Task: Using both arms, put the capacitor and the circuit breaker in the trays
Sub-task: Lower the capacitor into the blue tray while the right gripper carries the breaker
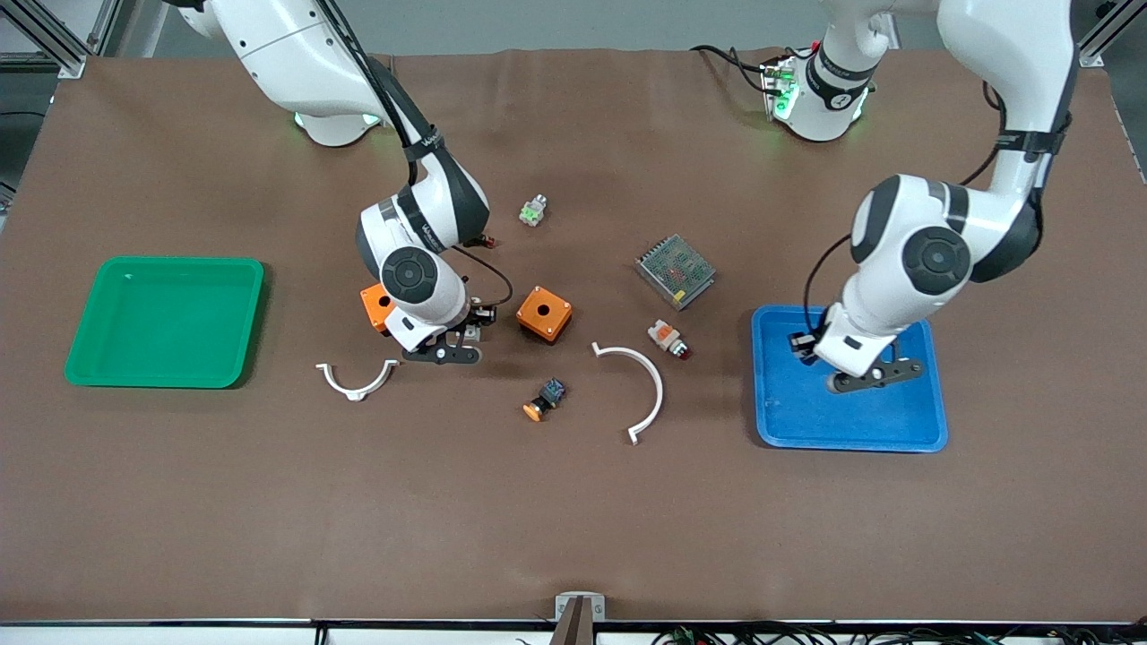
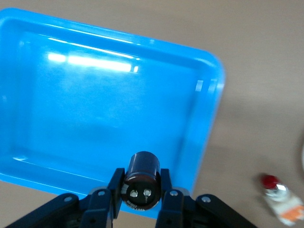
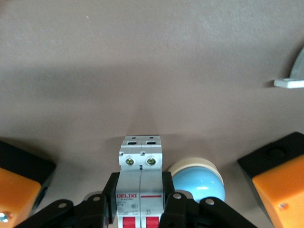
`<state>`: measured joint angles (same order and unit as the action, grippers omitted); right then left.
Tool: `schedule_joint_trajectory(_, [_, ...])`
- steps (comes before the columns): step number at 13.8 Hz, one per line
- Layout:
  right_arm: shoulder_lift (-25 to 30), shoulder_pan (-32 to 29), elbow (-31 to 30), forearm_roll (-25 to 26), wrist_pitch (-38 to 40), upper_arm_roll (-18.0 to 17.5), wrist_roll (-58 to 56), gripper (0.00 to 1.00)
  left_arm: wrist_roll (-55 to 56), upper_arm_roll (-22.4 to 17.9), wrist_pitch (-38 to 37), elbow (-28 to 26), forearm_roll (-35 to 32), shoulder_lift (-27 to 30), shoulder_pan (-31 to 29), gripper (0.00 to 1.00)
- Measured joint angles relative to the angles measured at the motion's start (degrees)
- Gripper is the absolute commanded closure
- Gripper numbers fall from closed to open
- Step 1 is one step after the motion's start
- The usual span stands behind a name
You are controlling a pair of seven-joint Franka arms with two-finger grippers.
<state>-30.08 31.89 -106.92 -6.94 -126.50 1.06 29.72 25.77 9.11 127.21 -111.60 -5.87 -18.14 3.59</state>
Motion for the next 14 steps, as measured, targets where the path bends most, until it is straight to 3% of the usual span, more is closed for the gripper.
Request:
schedule_joint_trajectory(6, [6.3, -4.0, 5.7, 0.0, 15.0, 0.8, -0.4, 0.7, -3.6, 0.0, 1.8, -1.7, -2.2, -3.1, -3.8, 1.0])
schedule_joint_trajectory(11, [13.5, -15.6, 7.2, 0.0, 27.0, 1.2, -11.8, 0.7, -4.9, 0.1, 8.2, -3.1, -3.1, -6.3, -6.7, 0.99])
schedule_joint_trajectory(14, [15.3, -24.0, 7.2, 2.3, 30.4, 1.5, -20.4, 0.7, -5.6, 0.1, 11.6, -3.1, -3.1, -8.5, -8.2, 0.96])
